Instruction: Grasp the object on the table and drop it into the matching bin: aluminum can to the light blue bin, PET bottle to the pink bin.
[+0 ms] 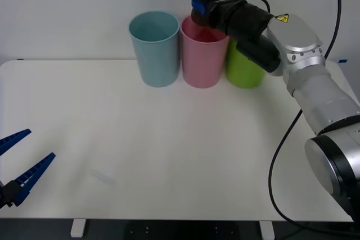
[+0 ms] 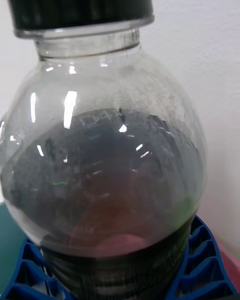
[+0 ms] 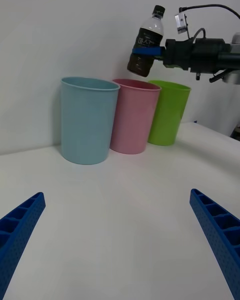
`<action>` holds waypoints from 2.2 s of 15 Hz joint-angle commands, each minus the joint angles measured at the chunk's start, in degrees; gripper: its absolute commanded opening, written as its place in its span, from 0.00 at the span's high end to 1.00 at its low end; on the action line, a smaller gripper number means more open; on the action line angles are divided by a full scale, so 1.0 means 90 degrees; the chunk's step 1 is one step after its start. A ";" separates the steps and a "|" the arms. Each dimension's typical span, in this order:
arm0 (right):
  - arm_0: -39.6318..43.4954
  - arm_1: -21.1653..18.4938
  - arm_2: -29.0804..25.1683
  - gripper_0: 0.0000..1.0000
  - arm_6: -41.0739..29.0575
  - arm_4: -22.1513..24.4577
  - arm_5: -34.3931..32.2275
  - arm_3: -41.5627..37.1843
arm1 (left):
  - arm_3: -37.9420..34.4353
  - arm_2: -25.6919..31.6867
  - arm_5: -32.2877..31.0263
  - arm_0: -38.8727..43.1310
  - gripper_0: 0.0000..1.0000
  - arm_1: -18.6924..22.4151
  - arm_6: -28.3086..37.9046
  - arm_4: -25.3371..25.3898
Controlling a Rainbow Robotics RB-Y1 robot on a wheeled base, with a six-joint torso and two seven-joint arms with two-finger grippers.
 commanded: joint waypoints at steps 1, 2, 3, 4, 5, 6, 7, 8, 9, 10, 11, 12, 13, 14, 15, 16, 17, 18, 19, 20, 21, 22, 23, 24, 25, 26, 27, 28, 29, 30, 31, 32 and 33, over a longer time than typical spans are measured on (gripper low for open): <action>0.0000 0.0000 -0.0006 1.00 0.0078 -0.0001 -0.0006 -0.0001 | 0.0000 0.0000 0.0000 0.0000 0.00 0.0000 0.0000 0.0000; 0.0000 0.0000 -0.0006 1.00 0.0088 -0.0001 -0.0006 -0.0001 | 0.0000 0.0000 0.0000 0.0000 0.00 0.0000 0.0000 0.0000; 0.0000 0.0000 -0.0006 0.99 0.0088 -0.0001 0.0003 -0.0001 | 0.0000 0.0000 0.0000 0.0000 0.00 0.0000 0.0000 0.0000; 0.0000 0.0010 -0.0015 0.94 0.0088 -0.0010 0.0003 -0.0001 | 0.0000 0.0000 0.0000 0.0000 0.00 0.0000 0.0000 0.0000; 0.0000 0.0000 -0.0035 0.58 0.0088 -0.0010 -0.0006 -0.0001 | 0.0000 0.0000 0.0000 0.0000 0.00 0.0000 0.0000 0.0000; 0.0000 0.0000 -0.0045 0.18 0.0088 -0.0030 -0.0006 -0.0001 | 0.0000 0.0000 0.0000 0.0000 0.00 0.0000 0.0000 0.0000; 0.0000 0.0000 -0.0054 0.00 0.0088 -0.0030 0.0003 -0.0001 | 0.0000 0.0000 0.0000 0.0000 0.00 0.0000 0.0000 0.0000; 0.0000 0.0000 -0.0064 0.00 0.0108 -0.0030 0.0003 -0.0001 | 0.0000 0.0000 0.0000 0.0000 0.00 0.0000 0.0000 0.0000; 0.0000 0.0000 -0.0064 0.00 0.0108 -0.0030 0.0003 -0.0001 | 0.0000 0.0000 0.0000 0.0000 0.00 0.0000 0.0000 0.0000; 0.0000 0.0000 -0.0074 0.00 0.0108 -0.0030 -0.0006 -0.0001 | 0.0000 0.0000 0.0000 0.0000 0.00 0.0000 0.0000 0.0000; 0.0010 0.0000 -0.0064 0.00 0.0108 -0.0030 -0.0006 -0.0001 | 0.0000 0.0000 0.0000 0.0000 0.00 0.0000 0.0000 0.0000; 0.0000 0.0000 -0.0064 0.00 0.0108 -0.0030 -0.0006 -0.0001 | 0.0000 0.0000 0.0000 0.0000 0.00 0.0000 0.0000 0.0000; 0.0020 0.0000 -0.0074 0.00 0.0108 -0.0069 0.0003 -0.0001 | 0.0000 0.0000 0.0000 0.0000 0.00 0.0000 0.0000 0.0000; 0.0029 0.0000 -0.0064 0.00 0.0108 -0.0108 -0.0006 -0.0001 | 0.0000 0.0000 0.0000 0.0000 0.00 0.0000 0.0000 0.0000; 0.0049 -0.0010 -0.0064 0.00 0.0127 -0.0147 0.0003 -0.0001 | 0.0000 0.0000 0.0000 0.0000 0.00 0.0000 0.0000 0.0000; 0.0078 -0.0029 -0.0064 0.00 0.0166 -0.0206 -0.0026 -0.0011 | 0.0000 0.0000 0.0000 0.0000 0.00 0.0000 0.0000 0.0000; 0.0147 -0.0068 -0.0054 0.00 0.0205 -0.0294 -0.0075 -0.0098 | 0.0000 0.0000 0.0000 0.0000 0.00 0.0000 0.0000 0.0000; 0.0244 -0.0127 -0.0025 0.00 0.0215 -0.0362 -0.0104 -0.0264 | 0.0000 0.0000 0.0000 0.0000 0.00 0.0000 0.0000 0.0000; 0.0410 -0.0195 0.0014 0.00 0.0215 -0.0450 -0.0133 -0.0509 | 0.0000 0.0000 0.0000 0.0000 0.00 0.0000 0.0000 0.0000; 0.0596 -0.0283 0.0063 0.00 0.0196 -0.0567 -0.0172 -0.0753 | 0.0000 0.0000 0.0000 0.0000 0.00 0.0000 0.0000 0.0000; 0.0752 -0.0381 0.0160 0.00 0.0186 -0.0714 -0.0172 -0.0977 | 0.0000 0.0000 0.0000 0.0000 0.00 0.0000 0.0000 0.0000; 0.0967 -0.0527 0.0278 0.00 0.0186 -0.0899 -0.0172 -0.1261 | 0.0000 0.0000 0.0000 0.0000 0.00 0.0000 0.0000 0.0000; 0.1231 -0.0664 0.0336 0.00 0.0205 -0.0997 -0.0182 -0.1602 | 0.0000 0.0000 0.0000 0.0000 0.00 0.0000 0.0000 0.0000; 0.1504 -0.0771 0.0346 0.00 0.0196 -0.1006 -0.0182 -0.1954 | 0.0000 0.0000 0.0000 0.0000 0.00 0.0000 0.0000 0.0000; 0.1709 -0.0879 0.0346 0.00 0.0186 -0.1046 -0.0182 -0.2227 | 0.0000 0.0000 0.0000 0.0000 0.00 0.0000 0.0000 0.0000; 0.2022 -0.1035 0.0346 0.00 0.0186 -0.1143 -0.0211 -0.2579 | 0.0000 0.0000 0.0000 0.0000 0.00 0.0000 0.0000 0.0000; 0.2295 -0.1172 0.0346 0.00 0.0196 -0.1212 -0.0211 -0.2901 | 0.0000 0.0000 0.0000 0.0000 0.00 0.0000 0.0000 0.0000; 0.2549 -0.1299 0.0346 0.00 0.0215 -0.1290 -0.0211 -0.3165 | 0.0000 0.0000 0.0000 0.0000 0.00 0.0000 0.0000 0.0000; 0.2803 -0.1426 0.0336 0.00 0.0215 -0.1378 -0.0211 -0.3419 | 0.0000 0.0000 0.0000 0.0000 0.00 0.0000 0.0000 0.0000; 0.3125 -0.1592 0.0336 0.00 0.0215 -0.1495 -0.0211 -0.3741 | 0.0000 0.0000 0.0000 0.0000 0.00 0.0000 0.0000 0.0000; 0.3320 -0.1709 0.0336 0.00 0.0225 -0.1573 -0.0211 -0.3966 | 0.0000 0.0000 0.0000 0.0000 0.00 0.0000 0.0000 0.0000; 0.3652 -0.1875 0.0287 0.00 0.0264 -0.1680 -0.0211 -0.4288 | 0.0000 0.0000 0.0000 0.0000 0.00 0.0000 0.0000 0.0000; 0.3975 -0.2021 0.0229 0.00 0.0293 -0.1758 -0.0221 -0.4591 | 0.0000 0.0000 0.0000 0.0000 0.00 0.0000 0.0000 0.0000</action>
